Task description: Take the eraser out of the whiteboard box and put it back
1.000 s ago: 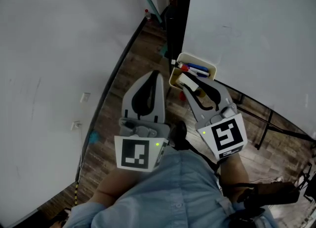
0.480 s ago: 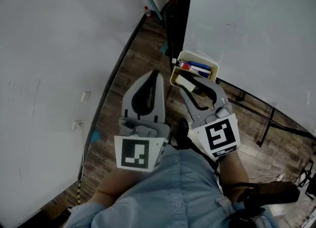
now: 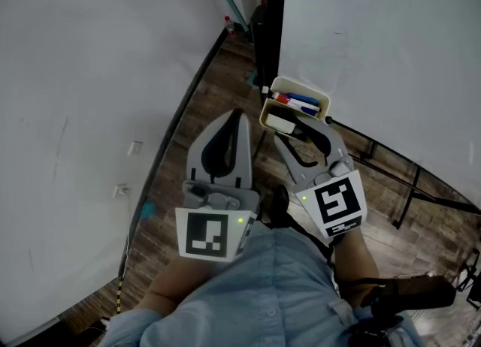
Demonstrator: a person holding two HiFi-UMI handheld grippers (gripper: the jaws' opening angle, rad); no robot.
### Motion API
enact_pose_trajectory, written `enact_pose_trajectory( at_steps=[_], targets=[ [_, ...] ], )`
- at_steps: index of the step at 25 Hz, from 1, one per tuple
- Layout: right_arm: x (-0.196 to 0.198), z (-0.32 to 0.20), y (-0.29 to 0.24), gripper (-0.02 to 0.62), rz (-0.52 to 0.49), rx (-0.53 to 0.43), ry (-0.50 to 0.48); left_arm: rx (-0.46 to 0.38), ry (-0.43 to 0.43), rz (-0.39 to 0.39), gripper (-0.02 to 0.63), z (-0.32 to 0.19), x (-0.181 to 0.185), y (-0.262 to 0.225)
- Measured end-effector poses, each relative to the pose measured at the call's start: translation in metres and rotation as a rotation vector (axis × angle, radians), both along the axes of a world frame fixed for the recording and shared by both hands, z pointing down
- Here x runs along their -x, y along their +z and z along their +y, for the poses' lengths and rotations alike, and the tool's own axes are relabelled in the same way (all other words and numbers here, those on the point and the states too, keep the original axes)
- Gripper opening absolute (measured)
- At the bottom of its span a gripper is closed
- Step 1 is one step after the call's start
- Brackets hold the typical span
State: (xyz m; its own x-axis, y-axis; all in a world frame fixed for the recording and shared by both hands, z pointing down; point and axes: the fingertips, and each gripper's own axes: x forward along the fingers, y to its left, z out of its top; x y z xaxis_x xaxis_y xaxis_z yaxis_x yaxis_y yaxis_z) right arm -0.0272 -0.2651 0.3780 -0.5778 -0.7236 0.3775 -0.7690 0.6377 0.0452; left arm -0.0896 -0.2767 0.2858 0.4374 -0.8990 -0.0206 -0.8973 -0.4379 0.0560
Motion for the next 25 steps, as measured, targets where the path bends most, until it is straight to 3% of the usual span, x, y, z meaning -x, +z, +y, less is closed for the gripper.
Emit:
enact_pose_trajectory(
  at_steps=[8, 17, 25],
  targets=[
    [-0.015, 0.008, -0.041, 0.146, -0.109, -0.079, 0.027, -0.066, -0.014, -0.001, 0.005, 0.016, -0.005, -0.022],
    [-0.042, 0.012, -0.126, 0.004, -0.246, -0.296, 0.093, -0.137, -0.03, -0.002, 0.006, 0.033, -0.007, -0.053],
    [-0.043, 0.015, -0.158, 0.0, -0.267, -0.38, 0.077, -0.198, -0.056, -0.008, 0.006, 0.038, -0.006, -0.069]
  ],
)
